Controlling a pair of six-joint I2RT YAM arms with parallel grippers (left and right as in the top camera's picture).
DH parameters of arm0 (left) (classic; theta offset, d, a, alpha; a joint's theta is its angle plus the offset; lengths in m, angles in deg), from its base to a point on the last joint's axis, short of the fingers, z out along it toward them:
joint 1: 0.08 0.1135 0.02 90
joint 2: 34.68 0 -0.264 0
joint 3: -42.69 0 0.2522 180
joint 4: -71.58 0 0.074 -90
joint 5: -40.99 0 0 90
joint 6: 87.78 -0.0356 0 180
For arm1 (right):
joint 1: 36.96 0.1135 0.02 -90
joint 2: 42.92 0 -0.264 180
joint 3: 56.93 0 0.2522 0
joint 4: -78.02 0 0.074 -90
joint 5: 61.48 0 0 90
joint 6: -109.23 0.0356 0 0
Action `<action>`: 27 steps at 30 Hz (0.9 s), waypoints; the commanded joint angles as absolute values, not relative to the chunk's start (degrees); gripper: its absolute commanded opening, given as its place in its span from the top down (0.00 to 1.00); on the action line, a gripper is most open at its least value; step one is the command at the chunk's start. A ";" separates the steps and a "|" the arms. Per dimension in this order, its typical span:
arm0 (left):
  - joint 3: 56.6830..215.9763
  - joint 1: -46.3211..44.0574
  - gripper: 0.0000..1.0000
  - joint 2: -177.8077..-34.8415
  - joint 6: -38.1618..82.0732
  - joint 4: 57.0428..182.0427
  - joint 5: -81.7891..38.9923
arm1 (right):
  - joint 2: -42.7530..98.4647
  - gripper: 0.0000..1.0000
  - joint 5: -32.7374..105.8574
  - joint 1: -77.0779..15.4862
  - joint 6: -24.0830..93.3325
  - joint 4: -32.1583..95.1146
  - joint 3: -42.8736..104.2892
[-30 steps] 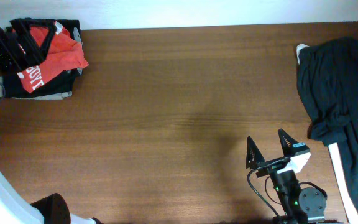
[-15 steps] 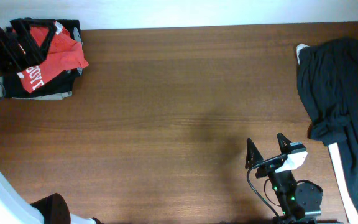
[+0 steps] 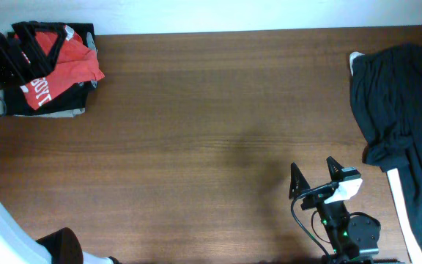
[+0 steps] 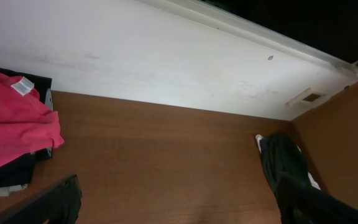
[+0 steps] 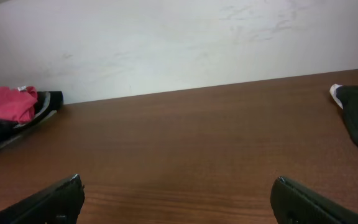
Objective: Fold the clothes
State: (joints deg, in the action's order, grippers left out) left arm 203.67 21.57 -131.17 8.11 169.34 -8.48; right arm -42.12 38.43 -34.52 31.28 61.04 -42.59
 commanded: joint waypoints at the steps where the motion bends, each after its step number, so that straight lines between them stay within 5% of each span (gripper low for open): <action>1: 203.82 21.39 0.01 -131.14 8.44 169.21 -7.89 | -42.56 0.01 37.93 -34.74 31.74 60.62 -42.85; 17: 200.61 20.85 0.01 -129.37 8.44 169.17 -7.93 | -42.56 0.01 37.93 -34.74 31.74 60.62 -42.85; 27: 129.88 2.31 0.01 -95.95 8.44 168.95 -8.31 | -42.56 0.01 37.93 -34.74 31.74 60.60 -42.85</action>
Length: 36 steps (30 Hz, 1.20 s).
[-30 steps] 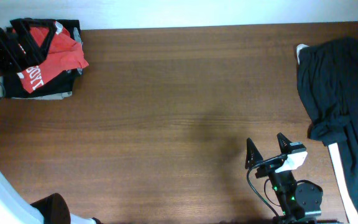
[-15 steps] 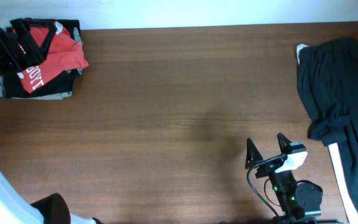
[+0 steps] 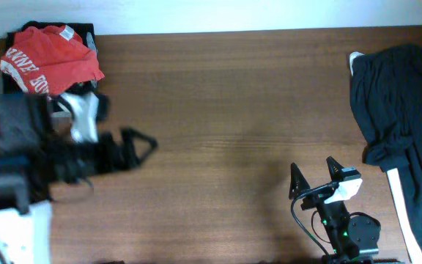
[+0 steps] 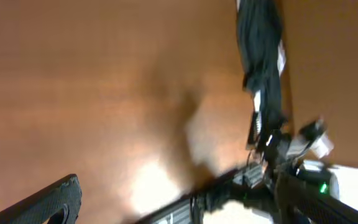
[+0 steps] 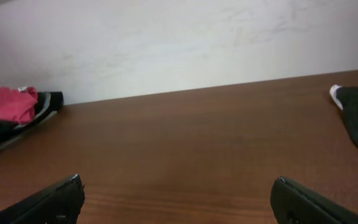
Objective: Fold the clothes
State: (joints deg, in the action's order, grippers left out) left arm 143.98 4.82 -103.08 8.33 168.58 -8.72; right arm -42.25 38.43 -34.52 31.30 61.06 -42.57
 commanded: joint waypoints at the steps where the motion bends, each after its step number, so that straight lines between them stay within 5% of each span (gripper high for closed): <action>1: 123.63 2.27 0.01 -92.52 8.44 168.93 -8.31 | -42.56 0.01 37.93 -34.74 31.74 60.62 -42.85; 6: 102.39 2.25 0.01 -73.42 8.44 168.99 -8.31 | -42.56 0.01 37.93 -34.74 31.74 60.62 -42.85; 11: 102.04 0.54 0.01 -64.06 8.46 166.39 -7.21 | -42.56 0.01 37.93 -34.74 31.74 60.62 -42.85; 14: 102.01 0.28 0.01 -63.56 8.44 153.06 -22.10 | -42.56 0.01 37.93 -34.74 31.74 60.60 -42.85; 15: 102.01 0.28 0.08 -63.56 8.44 153.78 -26.43 | -42.56 0.01 37.93 -34.74 31.74 60.62 -42.85; 16: 102.01 0.28 0.01 -63.39 8.46 155.60 -27.06 | -42.56 0.01 37.93 -34.74 31.74 60.62 -42.85; 22: 99.00 0.28 0.01 -57.62 18.03 145.50 -33.84 | -42.56 0.01 37.93 -34.74 31.74 60.62 -42.85; 24: 89.73 0.28 0.01 -50.62 18.91 125.13 -33.81 | -42.56 0.01 37.93 -34.74 31.74 60.62 -42.85; 30: 68.35 0.28 0.01 -39.52 18.86 91.07 -35.63 | -42.56 0.01 37.93 -34.74 31.74 60.62 -42.85; 36: 56.95 0.45 0.01 -34.95 18.88 78.24 -46.36 | -42.56 0.01 37.93 -34.74 31.74 60.62 -42.85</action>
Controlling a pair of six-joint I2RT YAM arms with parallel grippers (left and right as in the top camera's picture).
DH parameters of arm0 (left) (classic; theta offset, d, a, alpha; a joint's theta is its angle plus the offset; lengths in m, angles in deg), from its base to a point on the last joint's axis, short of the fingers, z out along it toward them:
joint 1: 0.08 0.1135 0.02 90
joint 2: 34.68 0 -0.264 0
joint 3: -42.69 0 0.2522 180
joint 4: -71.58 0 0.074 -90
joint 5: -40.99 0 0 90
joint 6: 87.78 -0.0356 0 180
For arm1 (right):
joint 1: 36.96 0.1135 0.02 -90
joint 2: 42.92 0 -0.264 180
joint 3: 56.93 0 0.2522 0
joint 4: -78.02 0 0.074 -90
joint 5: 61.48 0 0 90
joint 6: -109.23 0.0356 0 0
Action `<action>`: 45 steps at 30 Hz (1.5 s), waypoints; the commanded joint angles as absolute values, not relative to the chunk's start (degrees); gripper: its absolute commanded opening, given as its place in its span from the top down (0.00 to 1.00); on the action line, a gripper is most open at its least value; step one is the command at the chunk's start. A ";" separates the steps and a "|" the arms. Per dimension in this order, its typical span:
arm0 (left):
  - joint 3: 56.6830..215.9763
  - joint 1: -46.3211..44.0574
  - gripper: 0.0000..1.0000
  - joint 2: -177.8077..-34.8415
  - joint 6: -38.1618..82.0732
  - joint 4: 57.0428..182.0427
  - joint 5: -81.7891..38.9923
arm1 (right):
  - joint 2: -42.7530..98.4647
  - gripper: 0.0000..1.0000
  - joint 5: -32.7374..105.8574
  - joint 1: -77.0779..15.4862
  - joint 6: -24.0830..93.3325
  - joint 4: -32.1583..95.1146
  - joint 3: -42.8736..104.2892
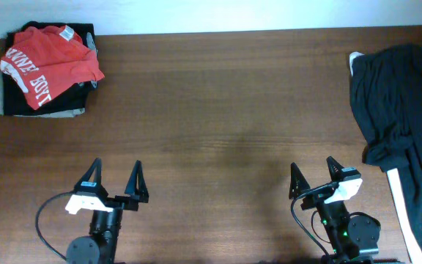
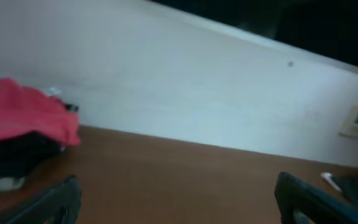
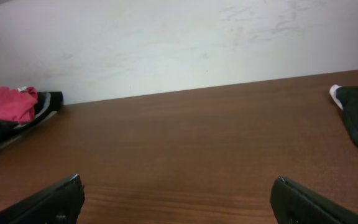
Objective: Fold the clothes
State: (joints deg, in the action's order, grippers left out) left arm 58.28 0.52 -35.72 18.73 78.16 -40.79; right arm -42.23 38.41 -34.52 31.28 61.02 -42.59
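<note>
A stack of folded clothes with a red printed shirt [image 1: 48, 53] on top lies at the table's far left corner; the red shirt [image 2: 23, 117] also shows in the left wrist view and small [image 3: 8, 104] in the right wrist view. A heap of black clothes [image 1: 401, 110] with white trim lies at the right edge, seen again as a black garment. My left gripper [image 1: 113, 182] stands open near the front left, holding nothing. My right gripper [image 1: 313, 176] stands open near the front right, also with nothing in it.
The brown wooden table [image 1: 218, 110] runs up to a white wall [image 3: 179, 43] at the back. A cable loops beside each arm base at the front edge.
My left arm was stretched over the table's left side next to the folded stack; now it sits low at the front left with its gripper open. The right arm has not moved.
First my left arm was at the far left corner on the red-topped stack, the red shirt rumpled. Then it was clear of the stack over the left of the table, the shirt lying flatter. Now it rests at the front left. The right arm stayed put.
</note>
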 commanded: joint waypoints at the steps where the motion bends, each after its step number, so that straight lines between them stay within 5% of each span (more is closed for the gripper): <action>1: 56.92 0.52 0.01 -34.95 18.86 78.66 -48.17 | -42.56 0.01 37.93 -34.74 31.74 60.62 -42.85; 7: 56.92 0.52 0.01 -34.95 14.16 90.09 -49.97 | -42.56 0.01 37.93 -34.74 31.74 60.62 -42.85; 17: 56.92 2.09 0.01 -34.95 -0.48 89.72 -45.42 | -42.56 0.01 37.90 -34.74 31.74 60.62 -42.85; 45: 56.95 2.07 0.01 -34.97 -0.46 89.72 -45.59 | -42.71 0.01 35.30 -34.78 28.40 60.17 -42.85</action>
